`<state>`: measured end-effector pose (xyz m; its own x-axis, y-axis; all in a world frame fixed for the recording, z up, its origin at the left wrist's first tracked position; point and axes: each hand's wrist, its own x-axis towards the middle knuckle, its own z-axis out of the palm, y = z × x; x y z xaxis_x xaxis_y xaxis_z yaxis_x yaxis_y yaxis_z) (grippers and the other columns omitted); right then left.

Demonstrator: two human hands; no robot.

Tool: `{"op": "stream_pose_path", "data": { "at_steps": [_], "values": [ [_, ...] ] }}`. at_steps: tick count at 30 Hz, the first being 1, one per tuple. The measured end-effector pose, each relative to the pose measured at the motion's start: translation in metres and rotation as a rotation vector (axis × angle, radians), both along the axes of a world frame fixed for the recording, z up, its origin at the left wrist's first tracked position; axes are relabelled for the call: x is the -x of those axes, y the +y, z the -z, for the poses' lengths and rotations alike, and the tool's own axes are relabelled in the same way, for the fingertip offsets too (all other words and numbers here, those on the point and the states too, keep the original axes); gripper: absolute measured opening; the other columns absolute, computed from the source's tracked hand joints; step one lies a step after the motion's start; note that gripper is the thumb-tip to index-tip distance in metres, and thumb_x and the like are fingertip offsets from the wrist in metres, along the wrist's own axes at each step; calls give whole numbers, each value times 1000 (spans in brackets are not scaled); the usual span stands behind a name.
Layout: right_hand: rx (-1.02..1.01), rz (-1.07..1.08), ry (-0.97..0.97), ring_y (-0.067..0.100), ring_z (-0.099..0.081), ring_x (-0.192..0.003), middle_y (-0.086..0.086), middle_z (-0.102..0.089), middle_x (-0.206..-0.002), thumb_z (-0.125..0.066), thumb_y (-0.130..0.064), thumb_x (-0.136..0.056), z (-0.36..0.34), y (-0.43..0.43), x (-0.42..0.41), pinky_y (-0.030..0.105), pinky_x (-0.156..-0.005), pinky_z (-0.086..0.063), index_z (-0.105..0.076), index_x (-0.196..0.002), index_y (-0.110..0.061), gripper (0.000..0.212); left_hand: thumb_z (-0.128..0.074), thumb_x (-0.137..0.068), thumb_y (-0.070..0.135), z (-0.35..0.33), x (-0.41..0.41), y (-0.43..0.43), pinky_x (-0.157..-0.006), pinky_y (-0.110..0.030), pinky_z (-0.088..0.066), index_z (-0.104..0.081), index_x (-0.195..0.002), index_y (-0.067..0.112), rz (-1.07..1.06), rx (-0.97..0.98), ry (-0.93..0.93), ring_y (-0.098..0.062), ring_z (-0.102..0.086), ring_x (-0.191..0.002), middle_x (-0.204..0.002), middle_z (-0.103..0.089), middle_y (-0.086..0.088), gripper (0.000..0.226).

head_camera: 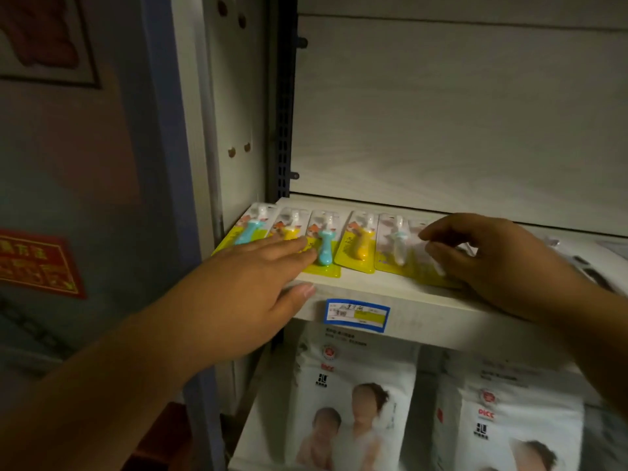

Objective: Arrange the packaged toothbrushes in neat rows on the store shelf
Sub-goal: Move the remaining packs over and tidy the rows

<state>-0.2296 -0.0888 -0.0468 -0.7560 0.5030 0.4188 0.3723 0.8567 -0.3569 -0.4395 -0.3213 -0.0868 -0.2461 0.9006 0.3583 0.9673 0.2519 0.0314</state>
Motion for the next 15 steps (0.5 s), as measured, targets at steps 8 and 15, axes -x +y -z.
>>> {"op": "stream_pose_path", "data": {
  "at_steps": [8,15],
  "values": [
    [-280,-219,-232,2,-59,-107,-28,-60,-121,-66,-35,-94,-27,-6,34,28,-92,-49,-57,-126,-55,38,-35,-99,52,-21,2,-7,-86,-28,-41,-52,-139,32,-165,-237,42,-15,-52,-112,-127,-60,7,47],
    [-466,-427,-538,5,-40,-140,-21,-44,-154,-58,-24,-101,-30,0,70,27,-116,-35,-45,-147,-47,53,-33,-97,65,-37,-7,24,-81,-37,-45,-63,-115,23,-430,56,239,-23,-49,-104,-105,-62,-1,54]
  ]
}}
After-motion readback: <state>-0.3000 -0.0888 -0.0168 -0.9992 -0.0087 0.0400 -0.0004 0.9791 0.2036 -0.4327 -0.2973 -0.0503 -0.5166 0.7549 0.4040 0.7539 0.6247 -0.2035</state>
